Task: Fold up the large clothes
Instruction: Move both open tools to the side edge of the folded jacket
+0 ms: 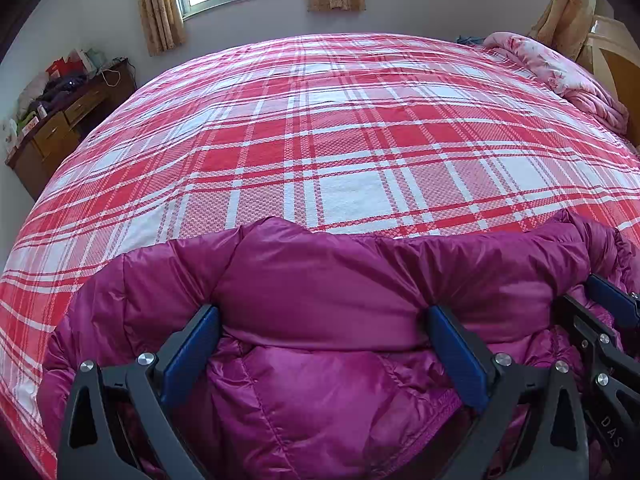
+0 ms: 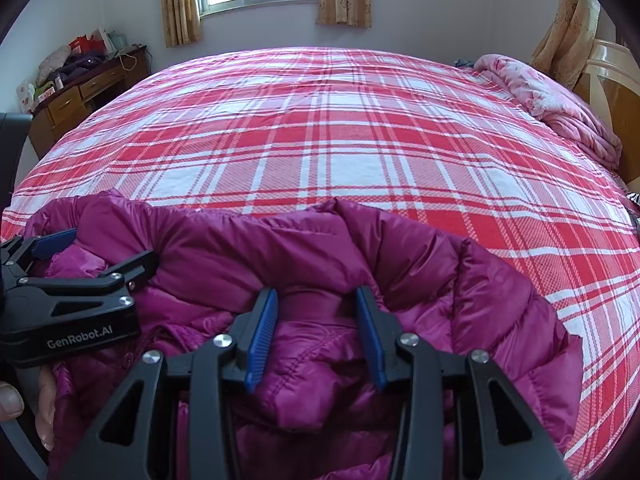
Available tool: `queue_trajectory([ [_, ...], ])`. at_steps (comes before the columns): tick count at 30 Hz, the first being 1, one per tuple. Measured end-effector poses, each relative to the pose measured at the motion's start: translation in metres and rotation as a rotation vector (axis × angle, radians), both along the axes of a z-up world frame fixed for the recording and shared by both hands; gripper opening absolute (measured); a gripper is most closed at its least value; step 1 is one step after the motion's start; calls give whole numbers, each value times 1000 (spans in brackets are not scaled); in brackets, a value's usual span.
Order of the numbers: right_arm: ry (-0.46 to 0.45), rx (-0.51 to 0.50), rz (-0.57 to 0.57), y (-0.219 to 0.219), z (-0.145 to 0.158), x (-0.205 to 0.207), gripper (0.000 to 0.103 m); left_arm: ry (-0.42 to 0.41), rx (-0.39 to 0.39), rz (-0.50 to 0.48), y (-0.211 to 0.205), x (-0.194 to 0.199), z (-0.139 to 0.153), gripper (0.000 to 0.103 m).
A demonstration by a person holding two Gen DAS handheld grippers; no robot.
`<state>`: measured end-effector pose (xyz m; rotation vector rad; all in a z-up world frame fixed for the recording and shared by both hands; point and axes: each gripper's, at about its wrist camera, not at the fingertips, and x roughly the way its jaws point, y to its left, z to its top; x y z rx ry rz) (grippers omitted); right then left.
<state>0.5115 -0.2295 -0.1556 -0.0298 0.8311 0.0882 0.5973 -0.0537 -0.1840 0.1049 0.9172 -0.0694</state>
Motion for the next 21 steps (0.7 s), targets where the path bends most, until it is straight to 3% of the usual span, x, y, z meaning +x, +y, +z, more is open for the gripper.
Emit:
queue_trajectory([
  [12,2,-57,3,7,3,1,45,3,21,-5,-2,3,3,102],
  [14,-12,-35,35,4,12,-4,56,1,24,20,7,-1,15,102],
  [17,-82,3,5,-10,31,-28,67,-59,-73,12,29,-29,48,102],
  [21,-62,32,-15,-30,38,-64,69,-80,-57,-13,57,-83,65,102],
])
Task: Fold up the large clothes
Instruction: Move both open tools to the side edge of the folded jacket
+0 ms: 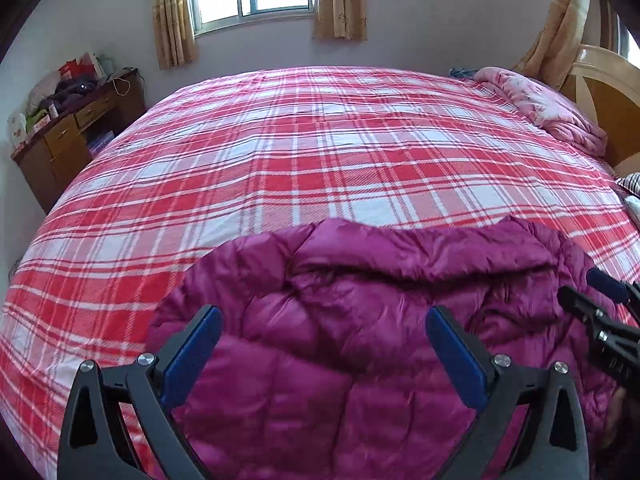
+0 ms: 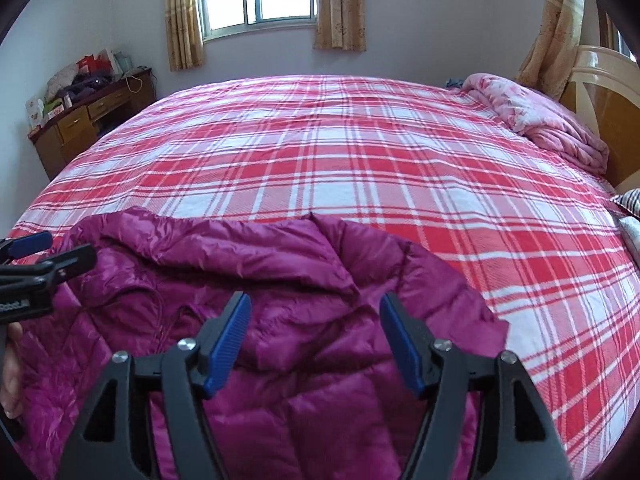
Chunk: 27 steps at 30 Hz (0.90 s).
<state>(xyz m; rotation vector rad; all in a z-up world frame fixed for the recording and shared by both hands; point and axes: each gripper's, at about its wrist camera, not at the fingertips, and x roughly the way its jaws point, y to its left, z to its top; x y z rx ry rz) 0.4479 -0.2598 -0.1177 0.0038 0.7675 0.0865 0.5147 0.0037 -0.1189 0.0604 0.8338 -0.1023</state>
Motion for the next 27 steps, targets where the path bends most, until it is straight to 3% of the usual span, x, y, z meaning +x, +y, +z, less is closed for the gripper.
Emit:
queue_trajectory([
  [5,72,10,-3,-21,-17,-70,69,14,129,-8,34,-83,-18,102],
  [8,86,18,-5,-31,-25,-113,69,20,164,-1,53,-126,-32,102],
  [12,101,35,-29,-41,-28,-157,72,55,124,28,74,-170,-44,102],
  [16,98,21,-38,-41,-29,-188,72,39,141,38,83,-209,-47,102],
  [27,98,42,-66,-52,-46,-260,72,56,93,53,110,-279,-60,102],
])
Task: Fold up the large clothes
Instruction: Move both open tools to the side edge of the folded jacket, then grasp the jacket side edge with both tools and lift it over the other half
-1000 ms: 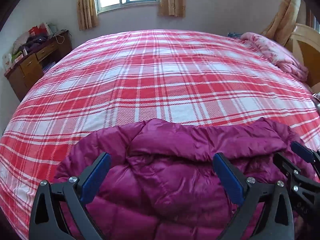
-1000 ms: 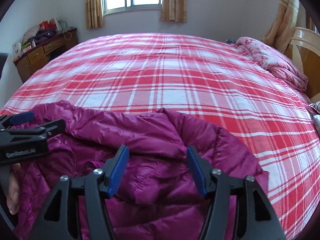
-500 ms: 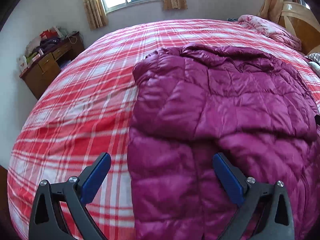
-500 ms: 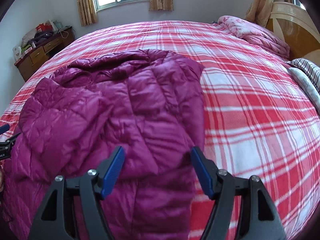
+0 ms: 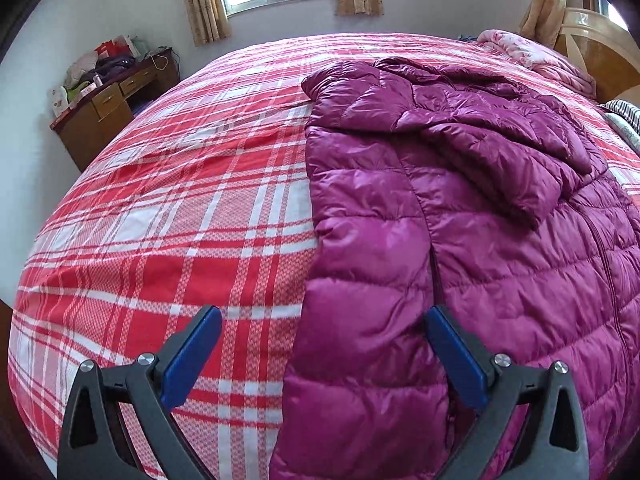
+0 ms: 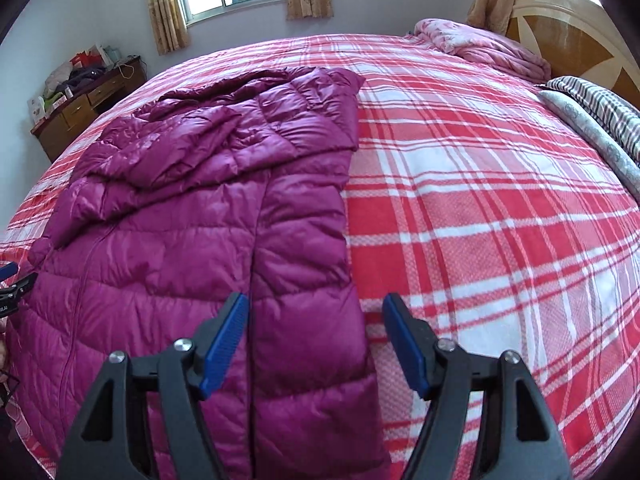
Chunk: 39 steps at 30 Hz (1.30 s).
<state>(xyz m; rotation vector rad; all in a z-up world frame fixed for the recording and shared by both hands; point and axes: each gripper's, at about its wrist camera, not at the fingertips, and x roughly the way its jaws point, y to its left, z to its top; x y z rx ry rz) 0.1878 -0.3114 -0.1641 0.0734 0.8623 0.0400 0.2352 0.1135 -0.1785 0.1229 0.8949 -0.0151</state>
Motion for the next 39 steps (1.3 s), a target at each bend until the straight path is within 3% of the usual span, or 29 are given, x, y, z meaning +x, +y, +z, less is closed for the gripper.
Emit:
queue_trajectory([
  [10,12,30,-19,-1,-11,-57,72,-3,-9,-28,10,-51,-3,102],
  [18,30,33,-5,1,-20,-95,72,12,-59,-43,19,-85,-10,102],
  [21,37,56,1,-2,-22,-105,66,13,-50,-66,15,-94,-12,102],
  [25,51,78,22,2,-22,-112,46,23,-64,-83,16,-97,-11,100],
  [28,52,96,56,7,-23,-118,26,24,-72,-122,12,-105,-7,71],
  [29,51,105,64,8,-23,-118,20,25,-78,-143,9,-107,-6,55],
  [30,49,108,67,9,-22,-119,19,27,-77,-163,5,-110,-5,39],
  [32,37,110,70,10,-19,-120,16,27,-79,-198,1,-113,-2,18],
  [35,-7,129,68,7,-7,-127,11,3,-99,-219,2,-115,9,9],
  [39,-94,162,54,0,19,-140,9,-42,-186,-221,16,-120,35,8],
])
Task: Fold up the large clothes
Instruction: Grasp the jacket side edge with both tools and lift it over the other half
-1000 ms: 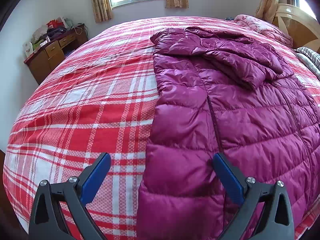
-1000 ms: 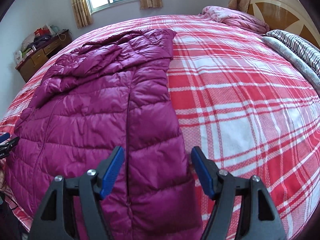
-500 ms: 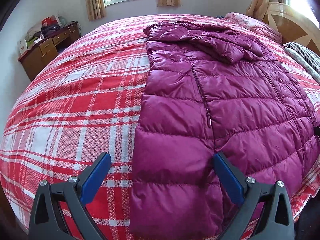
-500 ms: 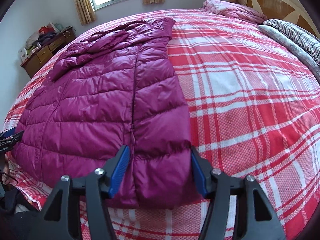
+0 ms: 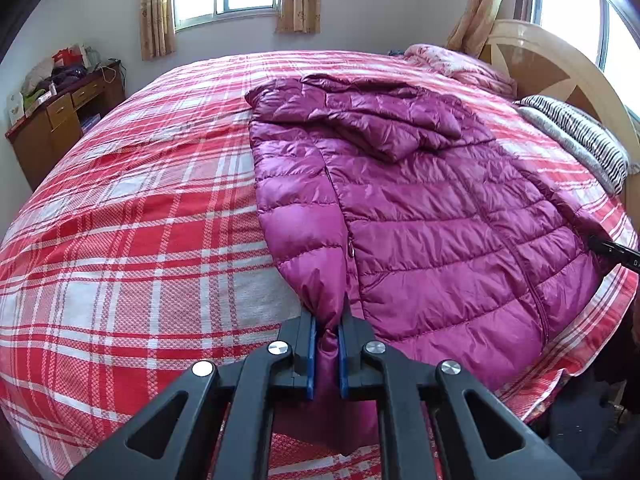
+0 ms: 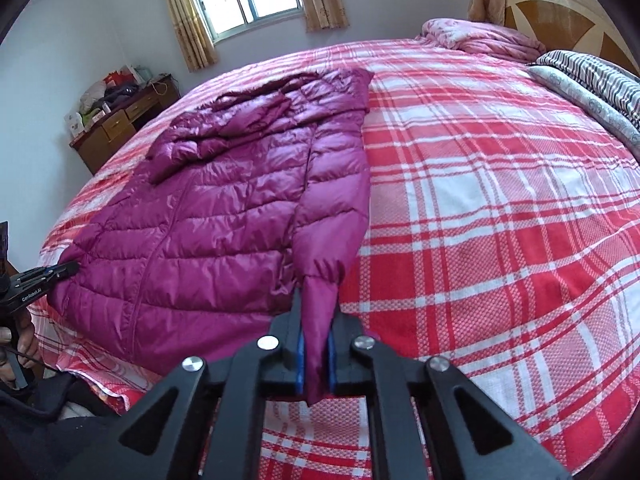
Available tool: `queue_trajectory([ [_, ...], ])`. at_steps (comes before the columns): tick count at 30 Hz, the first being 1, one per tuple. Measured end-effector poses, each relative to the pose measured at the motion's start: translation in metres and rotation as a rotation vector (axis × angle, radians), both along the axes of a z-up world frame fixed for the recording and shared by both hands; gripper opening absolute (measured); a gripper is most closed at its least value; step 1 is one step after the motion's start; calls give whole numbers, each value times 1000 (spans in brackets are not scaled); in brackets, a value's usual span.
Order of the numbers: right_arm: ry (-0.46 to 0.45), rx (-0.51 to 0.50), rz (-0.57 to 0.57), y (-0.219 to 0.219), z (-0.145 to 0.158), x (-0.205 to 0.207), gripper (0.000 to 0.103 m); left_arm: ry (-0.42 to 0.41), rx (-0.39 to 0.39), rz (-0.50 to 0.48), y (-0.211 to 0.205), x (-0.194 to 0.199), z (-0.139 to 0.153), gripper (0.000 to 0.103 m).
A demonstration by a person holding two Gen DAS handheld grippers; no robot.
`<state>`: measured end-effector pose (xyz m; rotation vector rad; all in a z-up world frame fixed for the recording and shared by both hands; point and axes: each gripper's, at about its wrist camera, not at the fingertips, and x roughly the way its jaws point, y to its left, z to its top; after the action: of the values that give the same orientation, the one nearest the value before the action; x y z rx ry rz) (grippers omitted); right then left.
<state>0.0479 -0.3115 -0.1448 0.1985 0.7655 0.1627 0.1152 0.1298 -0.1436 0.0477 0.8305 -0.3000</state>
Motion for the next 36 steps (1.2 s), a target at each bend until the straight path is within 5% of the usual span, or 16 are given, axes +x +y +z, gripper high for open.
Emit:
queue_trajectory([
  [9,-172,36,-9,-4,55,-17,8,-124,-77,-21,14,-21,58,6],
  [16,-358,68,-38,-8,110,-31,8,-302,-121,-6,24,-35,124,5],
  [24,-419,36,-137,-10,126,54,7,-311,-42,55,9,73,124,5],
  [36,-324,-3,-189,-20,110,194,7,-234,64,96,-23,236,88,9],
])
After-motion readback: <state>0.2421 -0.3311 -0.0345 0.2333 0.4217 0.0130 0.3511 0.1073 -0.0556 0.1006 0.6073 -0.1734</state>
